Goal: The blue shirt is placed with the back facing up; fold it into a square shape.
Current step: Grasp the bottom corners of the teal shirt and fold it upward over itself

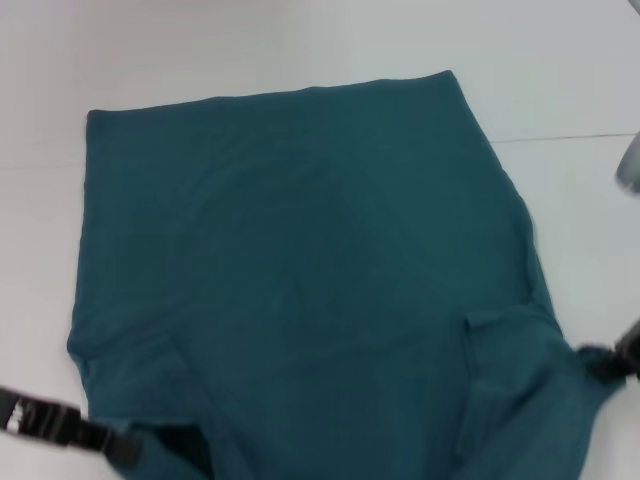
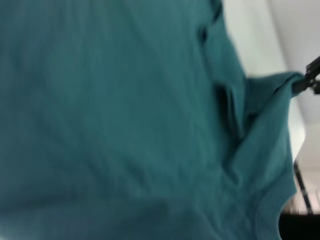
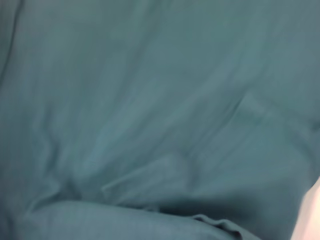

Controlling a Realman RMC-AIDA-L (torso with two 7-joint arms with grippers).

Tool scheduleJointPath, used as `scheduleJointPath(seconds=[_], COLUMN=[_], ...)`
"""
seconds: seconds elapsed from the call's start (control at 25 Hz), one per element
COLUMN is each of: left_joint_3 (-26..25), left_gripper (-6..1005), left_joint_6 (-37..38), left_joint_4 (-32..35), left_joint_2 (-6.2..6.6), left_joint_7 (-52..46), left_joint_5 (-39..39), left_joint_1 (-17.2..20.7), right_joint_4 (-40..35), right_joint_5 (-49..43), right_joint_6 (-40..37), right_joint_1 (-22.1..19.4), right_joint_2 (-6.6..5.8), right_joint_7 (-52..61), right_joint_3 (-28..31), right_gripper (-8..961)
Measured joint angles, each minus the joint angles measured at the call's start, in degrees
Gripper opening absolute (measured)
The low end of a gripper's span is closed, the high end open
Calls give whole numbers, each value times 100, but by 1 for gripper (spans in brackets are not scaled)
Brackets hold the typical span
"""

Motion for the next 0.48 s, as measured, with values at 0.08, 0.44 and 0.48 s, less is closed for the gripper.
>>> scheduleJointPath(seconds=[0.08,0.44,0.48], left_joint_3=[-147,-318,-328], left_gripper=[82,83,84], left_joint_6=[-66,-975,-1069], left_joint_4=[47,77,92], left_joint_2=[37,99,98], left_joint_7=[18,52,63], left_joint_5=[-181,-994,-1054], left_joint_1=[-24,-22,-10], right_joint_4=[-30,-135,-119], right_joint_5=[93,739,819], right_joint_6=[109,1319,1496], right_joint_1=[82,146,140], right_joint_2=[-5,43,43], right_joint_7=[-77,-84,-78], right_joint_3=[353,389,389], right_gripper=[44,44,44])
